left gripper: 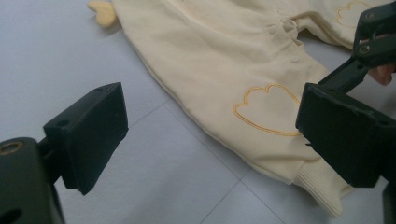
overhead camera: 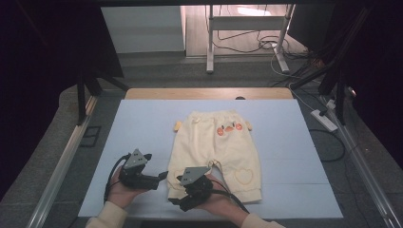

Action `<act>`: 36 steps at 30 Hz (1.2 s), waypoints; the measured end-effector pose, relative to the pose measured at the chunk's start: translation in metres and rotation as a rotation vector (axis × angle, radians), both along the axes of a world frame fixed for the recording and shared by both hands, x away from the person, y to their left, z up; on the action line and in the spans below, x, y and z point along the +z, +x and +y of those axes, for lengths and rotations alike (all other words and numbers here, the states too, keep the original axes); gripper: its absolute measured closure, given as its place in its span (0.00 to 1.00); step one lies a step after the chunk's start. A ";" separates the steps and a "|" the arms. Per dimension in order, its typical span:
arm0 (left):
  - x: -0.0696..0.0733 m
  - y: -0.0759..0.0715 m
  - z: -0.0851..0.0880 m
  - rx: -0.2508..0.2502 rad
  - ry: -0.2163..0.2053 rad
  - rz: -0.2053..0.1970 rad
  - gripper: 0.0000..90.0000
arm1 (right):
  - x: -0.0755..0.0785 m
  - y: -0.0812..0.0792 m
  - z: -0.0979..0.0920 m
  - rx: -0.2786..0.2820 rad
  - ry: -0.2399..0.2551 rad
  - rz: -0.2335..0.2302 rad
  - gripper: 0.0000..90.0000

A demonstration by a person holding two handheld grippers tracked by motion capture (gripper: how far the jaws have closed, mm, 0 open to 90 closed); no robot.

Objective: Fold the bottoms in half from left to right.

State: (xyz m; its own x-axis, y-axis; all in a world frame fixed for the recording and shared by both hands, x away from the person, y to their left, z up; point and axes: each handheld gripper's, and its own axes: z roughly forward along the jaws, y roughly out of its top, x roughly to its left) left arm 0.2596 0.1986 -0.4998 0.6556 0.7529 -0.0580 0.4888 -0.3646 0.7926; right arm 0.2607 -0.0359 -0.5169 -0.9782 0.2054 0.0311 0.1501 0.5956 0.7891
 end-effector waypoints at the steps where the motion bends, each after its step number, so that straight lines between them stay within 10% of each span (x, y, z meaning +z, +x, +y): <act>1: 0.000 0.000 0.000 0.000 0.001 0.001 0.10 | -0.001 0.000 0.002 0.003 -0.002 0.002 0.28; 22: 0.000 0.001 0.001 0.012 0.014 0.006 0.10 | -0.019 -0.007 0.023 0.026 -0.142 -0.056 0.36; 36: -0.002 0.003 0.001 0.007 0.022 0.024 0.10 | -0.012 -0.006 0.017 -0.017 -0.187 -0.146 0.78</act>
